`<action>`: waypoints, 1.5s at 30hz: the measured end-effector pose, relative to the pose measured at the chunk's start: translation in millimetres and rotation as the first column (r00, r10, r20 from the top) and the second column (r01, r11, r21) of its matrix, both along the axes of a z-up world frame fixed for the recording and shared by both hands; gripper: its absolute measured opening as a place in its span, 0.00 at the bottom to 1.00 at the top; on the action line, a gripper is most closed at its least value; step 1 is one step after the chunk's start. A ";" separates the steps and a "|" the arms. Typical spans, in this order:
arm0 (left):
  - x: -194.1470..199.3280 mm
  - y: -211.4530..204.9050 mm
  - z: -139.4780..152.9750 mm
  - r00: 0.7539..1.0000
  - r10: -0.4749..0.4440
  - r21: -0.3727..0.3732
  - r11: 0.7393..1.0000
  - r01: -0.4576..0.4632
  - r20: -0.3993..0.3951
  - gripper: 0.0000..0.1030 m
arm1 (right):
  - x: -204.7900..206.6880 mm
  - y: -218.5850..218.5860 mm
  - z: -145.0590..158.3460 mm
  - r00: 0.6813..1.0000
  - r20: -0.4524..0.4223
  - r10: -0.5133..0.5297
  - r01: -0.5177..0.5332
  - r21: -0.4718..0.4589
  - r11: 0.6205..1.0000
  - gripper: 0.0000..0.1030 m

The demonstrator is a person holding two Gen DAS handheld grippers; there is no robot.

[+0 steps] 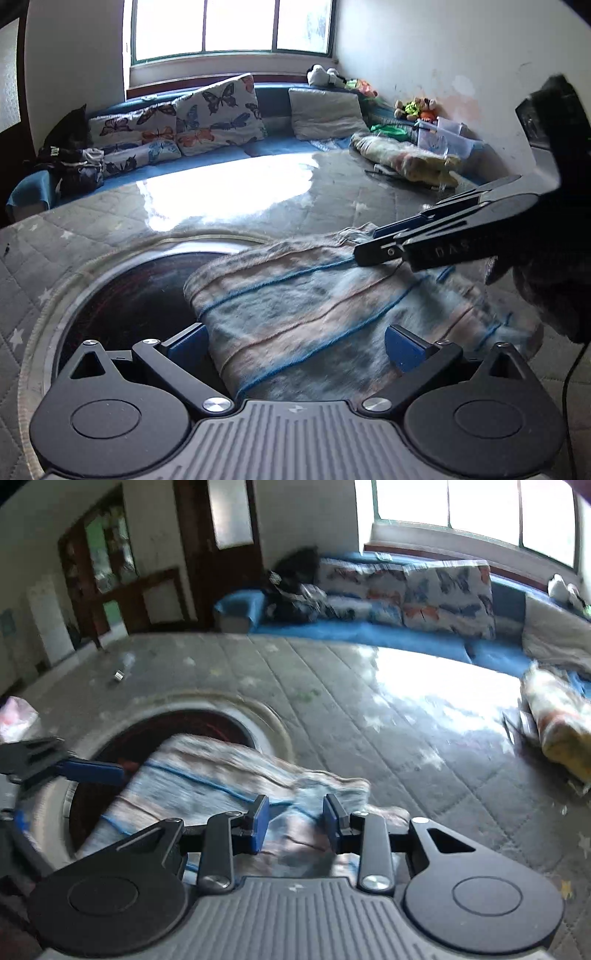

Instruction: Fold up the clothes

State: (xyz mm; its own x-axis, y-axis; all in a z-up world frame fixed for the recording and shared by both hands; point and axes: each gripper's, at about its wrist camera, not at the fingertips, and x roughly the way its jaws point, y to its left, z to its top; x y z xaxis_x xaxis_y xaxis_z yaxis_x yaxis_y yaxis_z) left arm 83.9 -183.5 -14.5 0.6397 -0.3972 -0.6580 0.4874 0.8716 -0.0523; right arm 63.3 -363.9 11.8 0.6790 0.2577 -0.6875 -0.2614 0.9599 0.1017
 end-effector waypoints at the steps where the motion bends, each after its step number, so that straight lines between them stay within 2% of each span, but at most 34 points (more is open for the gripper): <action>1: 0.8 0.0 -2.4 1.000 0.000 0.004 1.000 0.000 -0.006 1.00 | 3.0 -2.3 -4.3 1.000 -0.012 -0.008 0.008 -0.001 1.000 0.28; 6: -1.6 3.4 2.3 1.000 0.003 -0.005 1.000 -0.003 0.007 1.00 | -16.5 -14.2 10.4 1.000 0.019 0.003 -0.003 0.014 1.000 0.28; 10: -5.0 3.0 8.5 1.000 0.004 -0.003 1.000 -0.004 0.028 1.00 | -46.2 -6.5 25.9 0.996 0.036 0.085 -0.084 -0.005 0.996 0.28; 14: -8.7 0.4 10.2 0.999 0.002 0.007 1.000 -0.002 0.033 1.00 | -78.1 1.0 19.4 0.989 0.014 0.148 -0.148 -0.050 0.988 0.26; 18: -12.4 -3.1 6.4 0.999 -0.002 0.034 0.999 0.001 0.034 1.00 | -105.7 1.6 5.1 0.988 -0.009 0.152 -0.152 -0.132 0.980 0.24; 21: -14.9 -3.6 5.8 0.999 0.001 0.046 0.999 -0.003 0.036 1.00 | -121.6 -4.1 0.6 0.993 -0.001 0.118 -0.117 -0.161 0.980 0.24; 27: -21.1 -12.0 12.6 0.998 -0.025 0.047 0.999 0.023 0.058 1.00 | -149.0 -3.1 21.3 0.989 0.095 0.110 -0.100 -0.105 0.989 0.24; 29: -21.7 -17.3 11.9 0.998 -0.032 0.052 0.998 0.029 0.056 1.00 | -152.0 1.8 18.6 0.986 0.098 0.131 -0.123 -0.088 0.989 0.24; 34: -25.9 -24.9 7.5 0.997 -0.051 0.070 0.996 0.048 0.049 1.00 | -146.4 -0.7 -4.1 0.993 0.018 0.117 -0.115 -0.097 0.989 0.24; 38: -26.6 -26.9 4.6 0.997 -0.063 0.076 0.995 0.059 0.046 1.00 | -139.2 -12.7 12.0 0.995 0.036 0.095 -0.093 -0.049 0.994 0.24; 42: -26.6 -31.4 1.3 0.997 -0.071 0.079 0.995 0.068 0.041 1.00 | -112.0 -18.4 28.3 0.995 0.070 0.077 -0.076 -0.022 0.997 0.24; 45: -26.6 -34.7 -1.1 0.996 -0.078 0.082 0.994 0.074 0.038 1.00 | -83.2 -12.8 29.1 0.994 0.076 0.084 -0.084 -0.011 0.996 0.24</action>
